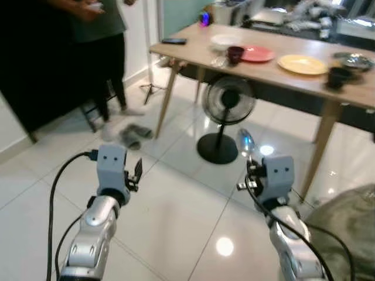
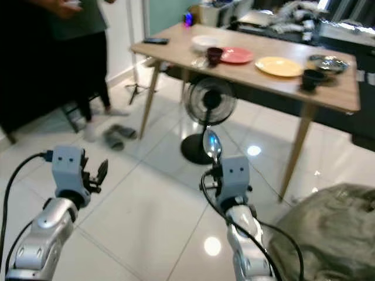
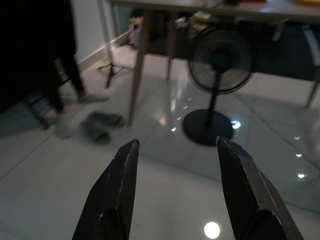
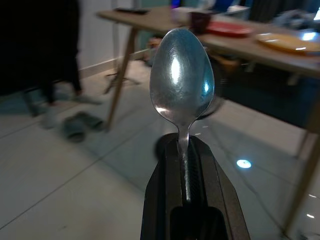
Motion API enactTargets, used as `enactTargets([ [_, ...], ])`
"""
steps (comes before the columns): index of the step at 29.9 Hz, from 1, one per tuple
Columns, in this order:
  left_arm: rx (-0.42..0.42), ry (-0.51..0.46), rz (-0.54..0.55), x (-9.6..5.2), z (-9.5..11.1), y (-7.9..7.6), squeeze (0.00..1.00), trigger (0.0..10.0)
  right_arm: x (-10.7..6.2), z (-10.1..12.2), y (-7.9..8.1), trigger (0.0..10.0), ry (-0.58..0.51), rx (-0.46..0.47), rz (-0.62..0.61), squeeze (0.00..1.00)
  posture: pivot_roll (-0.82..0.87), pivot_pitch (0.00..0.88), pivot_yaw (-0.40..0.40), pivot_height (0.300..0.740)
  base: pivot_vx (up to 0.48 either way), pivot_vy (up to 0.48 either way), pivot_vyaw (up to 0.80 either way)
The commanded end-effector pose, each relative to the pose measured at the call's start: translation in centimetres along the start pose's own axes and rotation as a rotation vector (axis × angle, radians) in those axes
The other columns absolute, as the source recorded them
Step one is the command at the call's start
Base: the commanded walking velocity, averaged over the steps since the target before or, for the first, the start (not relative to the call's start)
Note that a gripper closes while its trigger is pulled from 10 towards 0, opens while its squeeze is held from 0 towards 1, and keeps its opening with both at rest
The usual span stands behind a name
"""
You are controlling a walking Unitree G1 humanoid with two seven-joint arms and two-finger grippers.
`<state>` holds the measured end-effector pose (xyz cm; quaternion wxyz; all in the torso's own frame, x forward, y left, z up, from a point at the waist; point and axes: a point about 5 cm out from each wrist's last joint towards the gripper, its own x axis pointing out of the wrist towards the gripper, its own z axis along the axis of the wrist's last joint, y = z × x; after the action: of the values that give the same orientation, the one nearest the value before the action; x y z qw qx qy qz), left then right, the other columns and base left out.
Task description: Setting the table
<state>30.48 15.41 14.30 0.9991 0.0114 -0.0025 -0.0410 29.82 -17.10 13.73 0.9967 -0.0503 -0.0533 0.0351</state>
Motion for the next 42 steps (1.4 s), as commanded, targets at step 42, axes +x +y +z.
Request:
enactTargets([
  [42, 0.062, -0.03, 0.094, 0.1, 1.7, 1.6, 0.09, 10.0, 1.6, 3.2, 1.3, 10.0, -0.12, 0.122, 0.028, 0.0, -0.04, 0.0, 0.077, 0.74, 0.031, 0.0, -0.74],
])
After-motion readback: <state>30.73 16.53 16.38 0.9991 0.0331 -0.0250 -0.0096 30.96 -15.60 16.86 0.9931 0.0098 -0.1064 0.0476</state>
